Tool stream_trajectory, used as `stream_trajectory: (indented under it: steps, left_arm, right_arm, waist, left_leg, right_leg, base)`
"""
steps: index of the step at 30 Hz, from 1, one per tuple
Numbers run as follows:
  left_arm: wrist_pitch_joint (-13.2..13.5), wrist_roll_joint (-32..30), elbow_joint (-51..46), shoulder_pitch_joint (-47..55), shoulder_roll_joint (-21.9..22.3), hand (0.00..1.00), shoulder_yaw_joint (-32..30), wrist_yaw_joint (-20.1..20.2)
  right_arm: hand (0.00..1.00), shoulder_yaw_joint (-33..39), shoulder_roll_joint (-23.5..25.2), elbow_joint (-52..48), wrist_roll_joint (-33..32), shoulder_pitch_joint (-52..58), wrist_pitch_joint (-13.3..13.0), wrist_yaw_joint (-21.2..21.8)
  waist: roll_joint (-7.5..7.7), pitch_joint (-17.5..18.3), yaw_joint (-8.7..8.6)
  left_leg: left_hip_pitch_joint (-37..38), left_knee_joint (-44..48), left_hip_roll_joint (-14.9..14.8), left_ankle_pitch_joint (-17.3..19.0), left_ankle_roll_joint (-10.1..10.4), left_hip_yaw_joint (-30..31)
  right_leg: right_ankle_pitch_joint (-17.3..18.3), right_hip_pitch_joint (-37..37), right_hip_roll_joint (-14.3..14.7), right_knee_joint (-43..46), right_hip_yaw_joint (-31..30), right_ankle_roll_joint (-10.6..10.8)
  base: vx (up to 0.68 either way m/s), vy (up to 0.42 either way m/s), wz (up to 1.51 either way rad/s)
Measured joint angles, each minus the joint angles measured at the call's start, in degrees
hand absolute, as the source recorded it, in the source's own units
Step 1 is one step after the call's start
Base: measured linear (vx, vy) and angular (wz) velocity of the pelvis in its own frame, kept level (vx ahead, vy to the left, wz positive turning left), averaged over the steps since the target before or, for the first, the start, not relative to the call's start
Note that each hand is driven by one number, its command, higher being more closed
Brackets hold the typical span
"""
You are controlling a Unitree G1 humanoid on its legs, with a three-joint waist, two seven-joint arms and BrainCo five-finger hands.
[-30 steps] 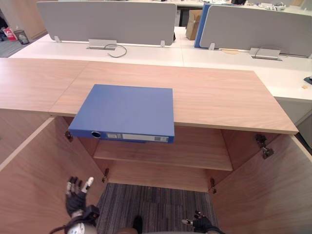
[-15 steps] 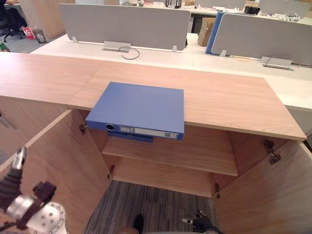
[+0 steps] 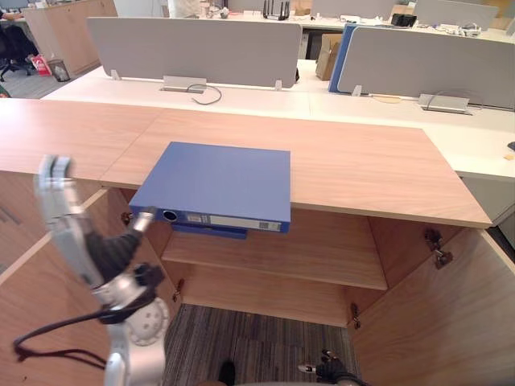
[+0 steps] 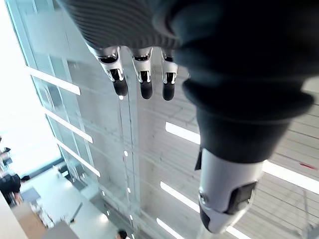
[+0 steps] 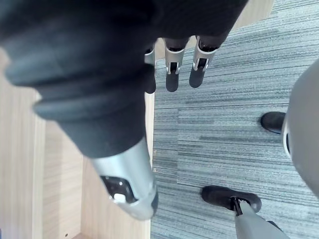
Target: Walk over to the cabinet, pick up the folder, carry it to the office cabinet, place the folder inside the office cabinet, then close the office cabinet door
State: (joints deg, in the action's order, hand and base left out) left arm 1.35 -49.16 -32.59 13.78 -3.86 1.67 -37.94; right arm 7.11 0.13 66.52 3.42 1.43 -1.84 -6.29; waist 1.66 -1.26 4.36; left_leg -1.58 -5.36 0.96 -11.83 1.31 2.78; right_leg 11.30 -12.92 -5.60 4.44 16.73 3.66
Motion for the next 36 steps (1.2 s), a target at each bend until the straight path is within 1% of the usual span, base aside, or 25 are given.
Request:
stream_trajectory:
  steps: [1, 2, 3, 4, 7, 10, 14, 18, 27, 36]
  left_arm:
    - [0.92, -0.47, 0.85, 0.0, -0.31, 0.0, 1.26, 1.31]
    - [1.21, -0.7, 1.16, -0.02, -0.67, 0.0, 1.9, 1.68]
    - [2.04, -0.94, 1.85, 0.0, -1.51, 0.0, 2.99, 2.58]
    - [2.71, -1.05, 2.57, 0.0, -2.1, 0.0, 3.78, 3.6]
    - [3.82, -1.09, 4.64, 0.0, -3.48, 0.0, 5.74, 5.65]
    - [4.9, -1.5, 6.54, -0.25, -5.16, 0.0, 6.41, 6.58]
    - [4.94, -2.86, 11.23, -0.68, -8.22, 0.0, 6.24, 7.61]
    - [4.95, -3.71, 11.83, -0.8, -10.33, 0.0, 5.82, 8.17]
    - [5.2, -4.92, 12.05, -2.38, -13.63, 0.0, 5.06, 8.35]
    - [5.27, -7.55, 16.03, -4.25, -16.23, 0.0, 5.09, 8.66]
  right_arm:
    - [0.0, -0.14, -0.54, 0.61, 0.0, -0.11, -0.06, 0.02]
    - [0.0, -0.47, -0.79, 0.72, 0.0, -0.13, -0.05, 0.02]
    - [0.0, -0.89, -1.13, 0.75, 0.0, -0.14, -0.06, 0.04]
    - [0.0, -2.26, -1.61, 1.02, 0.0, -0.07, -0.07, 0.05]
    - [0.0, -2.79, -2.02, 1.87, 0.03, -0.07, -0.05, 0.15]
    - [0.0, -4.21, -2.34, 1.87, 0.75, -0.06, -0.02, 0.49]
    - [0.0, -4.93, -2.33, 1.77, 2.41, -0.16, -0.03, 0.84]
    - [0.0, -4.98, -2.33, 1.77, 2.42, -0.15, -0.03, 1.17]
    - [0.0, -4.97, -2.33, 1.77, 2.43, -0.36, -0.03, 1.22]
    - [0.0, -4.9, -2.4, 1.77, 2.5, -0.52, -0.03, 1.26]
  waist:
    - [-0.36, 0.19, -0.07]
    - [-0.48, 0.27, -0.1]
    - [-0.63, 0.39, -0.13]
    - [-0.66, 0.47, -0.18]
    - [-0.65, 0.68, -0.18]
    - [-0.66, 0.64, -0.17]
    - [-0.65, 0.63, -0.23]
    - [-0.59, 0.58, -0.24]
    - [-0.32, 0.11, -0.34]
    - [-0.22, -0.01, -0.5]
  left_leg:
    - [0.0, -0.01, -0.18, 0.08, 0.16, -0.01]
    - [0.0, -0.01, -0.27, 0.09, 0.26, -0.01]
    - [0.02, -0.02, -0.42, 0.05, 0.34, 0.0]
    - [0.03, -0.02, -0.6, -0.05, 0.34, 0.0]
    - [0.0, -0.01, -0.8, -0.21, 0.41, 0.07]
    - [0.02, -0.03, -0.89, -0.3, 0.52, 0.25]
    - [0.26, -0.04, -1.19, -0.3, 0.64, 0.35]
    - [0.48, -0.04, -1.32, -0.21, 0.82, 0.45]
    - [0.46, -0.04, -1.27, -0.06, 0.97, 0.3]
    - [0.72, -0.04, -1.35, 0.31, 0.94, -0.46]
  right_leg:
    - [0.04, 0.09, 0.14, -0.01, -0.06, -0.09]
    - [0.04, 0.1, 0.23, -0.01, -0.1, -0.13]
    - [0.05, 0.1, 0.39, -0.01, -0.14, -0.21]
    - [0.04, 0.1, 0.55, -0.01, -0.17, -0.29]
    - [0.02, 0.11, 0.8, -0.04, -0.17, -0.38]
    - [0.03, 0.05, 0.97, -0.09, -0.07, -0.46]
    - [0.15, -0.16, 1.24, -0.1, -0.04, -0.65]
    - [0.26, -0.37, 1.37, -0.11, -0.03, -0.8]
    - [0.29, -0.38, 1.3, -0.41, -0.18, -0.8]
    - [0.28, -0.42, 1.26, -0.7, -1.07, -0.8]
  base:
    - [-0.04, -0.006, -0.03]
    - [-0.03, -0.008, -0.02]
    - [0.0, 0.0, 0.0]
    - [0.0, 0.0, 0.0]
    - [0.0, 0.0, 0.0]
    - [0.0, 0.0, 0.0]
    - [0.0, 0.0, 0.0]
    - [0.0, 0.0, 0.0]
    - [0.0, 0.0, 0.0]
    - [0.0, -0.002, -0.04]
